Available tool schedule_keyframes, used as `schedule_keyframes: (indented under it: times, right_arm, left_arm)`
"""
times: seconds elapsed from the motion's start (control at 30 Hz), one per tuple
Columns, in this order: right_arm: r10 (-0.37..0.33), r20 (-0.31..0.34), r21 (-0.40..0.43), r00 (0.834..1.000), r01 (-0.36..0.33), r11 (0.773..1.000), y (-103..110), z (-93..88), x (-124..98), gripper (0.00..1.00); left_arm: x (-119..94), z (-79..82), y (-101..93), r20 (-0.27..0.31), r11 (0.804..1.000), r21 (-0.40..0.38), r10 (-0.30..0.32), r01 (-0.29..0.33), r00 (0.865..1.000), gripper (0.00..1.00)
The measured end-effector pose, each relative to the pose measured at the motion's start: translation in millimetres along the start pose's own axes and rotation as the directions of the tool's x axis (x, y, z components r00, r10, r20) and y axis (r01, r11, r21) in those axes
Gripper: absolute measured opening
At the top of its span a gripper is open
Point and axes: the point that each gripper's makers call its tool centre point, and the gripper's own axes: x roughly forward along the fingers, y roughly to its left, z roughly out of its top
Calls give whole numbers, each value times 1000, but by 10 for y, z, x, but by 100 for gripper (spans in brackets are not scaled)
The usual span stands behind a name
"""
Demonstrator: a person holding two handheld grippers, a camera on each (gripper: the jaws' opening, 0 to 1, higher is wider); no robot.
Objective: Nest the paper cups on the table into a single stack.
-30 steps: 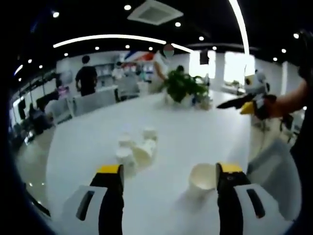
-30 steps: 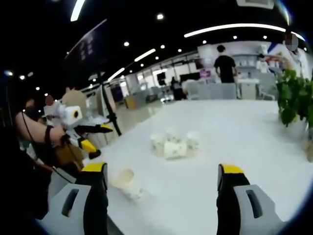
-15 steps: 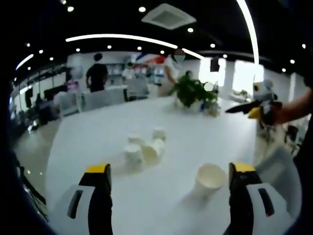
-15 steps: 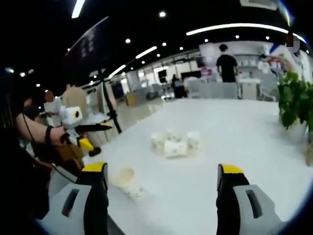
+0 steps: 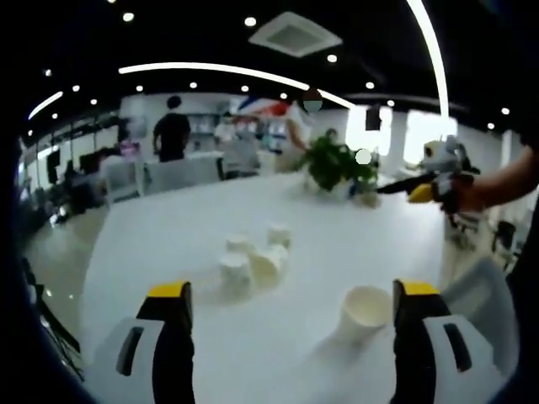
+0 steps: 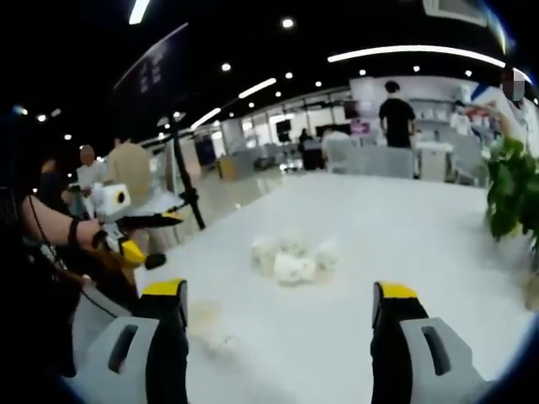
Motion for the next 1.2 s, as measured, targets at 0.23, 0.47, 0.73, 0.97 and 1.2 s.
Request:
schedule_keyframes:
  times: [0.23, 0.47, 0.73, 0.97, 1.2]
  right_arm:
    - [11, -46, -48, 999, -13, 999, -284, 16, 419, 86]
    - [41, -130, -101, 991, -54, 993, -517, -65, 842, 84]
    - [64, -178, -109, 982, -85, 990, -651, -142, 1169, 84]
    - [82, -200, -113, 976, -106, 988, -702, -200, 1399, 81]
    - [88, -244, -132, 966, -123, 984, -749, -245, 1605, 79]
  left_arm:
    - [32, -10, 14, 0, 1000, 2, 3, -3, 1000, 95]
    - [76, -60, 47, -1, 1000, -5, 13, -13, 1000, 94]
    - [102, -93, 57, 5, 1000, -22, 19, -19, 1000, 93]
    - [137, -157, 123, -9, 998, -43, 34, -34, 999, 93]
    - [180, -180, 144, -8, 998, -47, 34, -34, 999, 93]
